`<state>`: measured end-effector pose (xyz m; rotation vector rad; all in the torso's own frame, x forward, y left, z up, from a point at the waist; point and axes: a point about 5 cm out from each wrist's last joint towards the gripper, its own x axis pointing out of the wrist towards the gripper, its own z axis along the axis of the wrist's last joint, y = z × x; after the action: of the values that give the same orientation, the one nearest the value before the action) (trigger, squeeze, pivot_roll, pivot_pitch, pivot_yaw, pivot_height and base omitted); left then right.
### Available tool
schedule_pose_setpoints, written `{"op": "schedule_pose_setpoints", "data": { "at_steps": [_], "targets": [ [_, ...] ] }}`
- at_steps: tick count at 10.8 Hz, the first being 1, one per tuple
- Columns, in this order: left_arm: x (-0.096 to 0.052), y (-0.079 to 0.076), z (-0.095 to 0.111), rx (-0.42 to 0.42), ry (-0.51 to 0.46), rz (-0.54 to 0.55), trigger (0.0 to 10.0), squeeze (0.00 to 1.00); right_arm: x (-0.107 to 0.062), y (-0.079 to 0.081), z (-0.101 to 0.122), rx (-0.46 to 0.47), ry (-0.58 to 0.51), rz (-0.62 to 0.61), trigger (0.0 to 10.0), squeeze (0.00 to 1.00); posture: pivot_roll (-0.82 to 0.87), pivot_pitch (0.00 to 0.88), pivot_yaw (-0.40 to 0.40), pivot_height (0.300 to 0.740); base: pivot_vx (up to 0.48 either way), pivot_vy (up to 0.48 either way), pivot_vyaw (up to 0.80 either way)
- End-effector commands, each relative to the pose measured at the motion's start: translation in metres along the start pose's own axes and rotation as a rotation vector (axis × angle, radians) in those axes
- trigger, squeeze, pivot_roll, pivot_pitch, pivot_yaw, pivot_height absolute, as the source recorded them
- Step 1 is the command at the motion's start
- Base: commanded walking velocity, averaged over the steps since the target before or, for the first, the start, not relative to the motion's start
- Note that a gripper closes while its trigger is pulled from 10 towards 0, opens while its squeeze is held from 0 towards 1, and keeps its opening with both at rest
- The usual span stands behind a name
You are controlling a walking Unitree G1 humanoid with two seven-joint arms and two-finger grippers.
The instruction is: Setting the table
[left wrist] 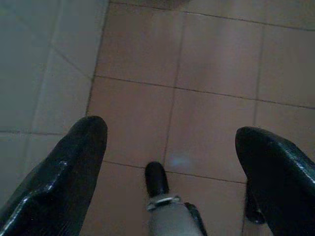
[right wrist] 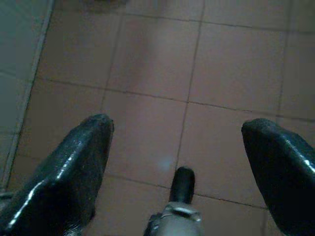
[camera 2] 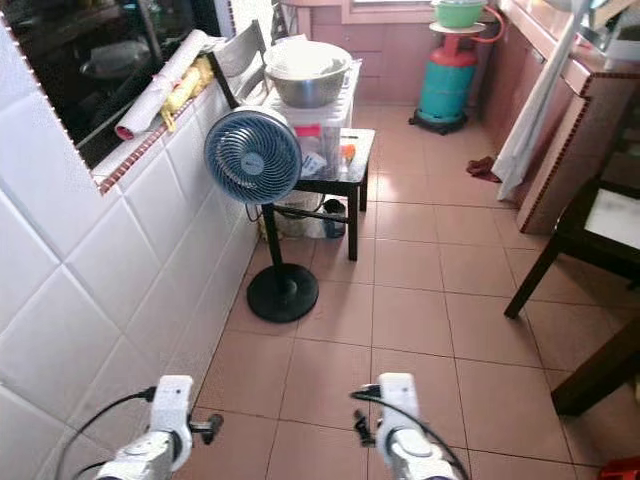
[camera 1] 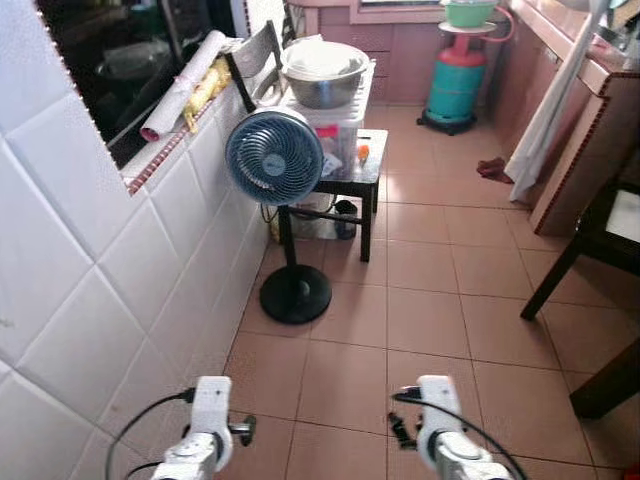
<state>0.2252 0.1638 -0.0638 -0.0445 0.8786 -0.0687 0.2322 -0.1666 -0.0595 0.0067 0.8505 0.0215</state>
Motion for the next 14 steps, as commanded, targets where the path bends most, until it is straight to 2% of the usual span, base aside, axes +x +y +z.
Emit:
{"op": "schedule_pose_setpoints", "data": {
  "at_steps": [1, 2, 4, 5, 6, 7, 9, 10, 11, 12, 13, 14],
  "targets": [
    [0.001, 0.001, 0.007, 0.007, -0.019, -0.013, 10.0, 0.00, 0.000, -0.002, 0.006, 0.001, -0.031, -0.006, 10.0, 0.00, -0.07, 0.000, 0.066, 0.740, 0.000, 0.000, 0.00],
    [0.001, 0.004, 0.020, 0.016, -0.086, -0.027, 10.0, 0.00, 0.001, -0.007, 0.020, -0.020, -0.076, 0.015, 10.0, 0.00, -0.05, 0.005, 0.045, 0.740, 0.000, 0.000, 0.00],
    [-0.006, 0.022, 0.047, 0.068, -0.290, 0.014, 10.0, 0.00, 0.000, -0.011, 0.051, -0.097, -0.192, 0.094, 10.0, 0.00, -0.03, 0.021, 0.022, 0.740, 0.000, 0.000, 0.00],
    [-0.015, 0.028, 0.058, 0.136, -0.410, -0.034, 10.0, 0.00, -0.003, -0.014, 0.076, -0.111, -0.291, 0.178, 10.0, 0.00, -0.02, 0.028, 0.014, 0.740, 0.000, 0.000, 0.00],
    [-0.018, 0.030, 0.059, 0.138, -0.437, -0.043, 10.0, 0.00, -0.005, -0.019, 0.084, -0.095, -0.317, 0.182, 10.0, 0.00, -0.01, 0.029, 0.012, 0.740, 0.000, 0.000, 0.00],
    [-0.028, 0.032, 0.057, 0.124, -0.492, -0.050, 10.0, 0.00, -0.008, -0.026, 0.093, -0.082, -0.341, 0.208, 10.0, 0.00, -0.01, 0.039, 0.011, 0.740, 0.000, 0.000, 0.00],
    [-0.055, 0.028, 0.060, 0.099, -0.644, -0.035, 10.0, 0.00, -0.018, -0.037, 0.101, -0.114, -0.411, 0.219, 10.0, 0.00, 0.00, 0.052, 0.016, 0.740, 0.000, 0.000, 0.00],
    [-0.060, 0.028, 0.063, 0.073, -0.684, -0.015, 10.0, 0.00, -0.022, -0.040, 0.100, -0.093, -0.438, 0.196, 10.0, 0.00, -0.01, 0.049, 0.017, 0.740, 0.000, 0.000, 0.00],
    [-0.068, 0.032, 0.062, 0.013, -0.713, 0.055, 10.0, 0.00, -0.033, -0.044, 0.096, -0.065, -0.514, 0.189, 10.0, 0.00, -0.01, 0.053, 0.016, 0.740, 0.000, 0.000, 0.00],
    [-0.070, 0.033, 0.058, -0.007, -0.712, 0.080, 10.0, 0.00, -0.037, -0.047, 0.095, -0.061, -0.570, 0.119, 10.0, 0.00, 0.01, 0.056, 0.007, 0.740, 0.000, 0.000, 0.00],
    [-0.075, 0.029, 0.054, -0.006, -0.733, 0.078, 10.0, 0.00, -0.044, -0.054, 0.092, 0.017, -0.588, 0.061, 10.0, 0.00, 0.02, 0.063, 0.002, 0.740, 0.000, 0.000, 0.00],
    [-0.077, 0.027, 0.052, -0.026, -0.730, 0.076, 10.0, 0.00, -0.049, -0.056, 0.089, 0.049, -0.601, 0.037, 10.0, 0.00, 0.02, 0.068, -0.005, 0.740, 0.000, 0.000, 0.00]
  ]
}}
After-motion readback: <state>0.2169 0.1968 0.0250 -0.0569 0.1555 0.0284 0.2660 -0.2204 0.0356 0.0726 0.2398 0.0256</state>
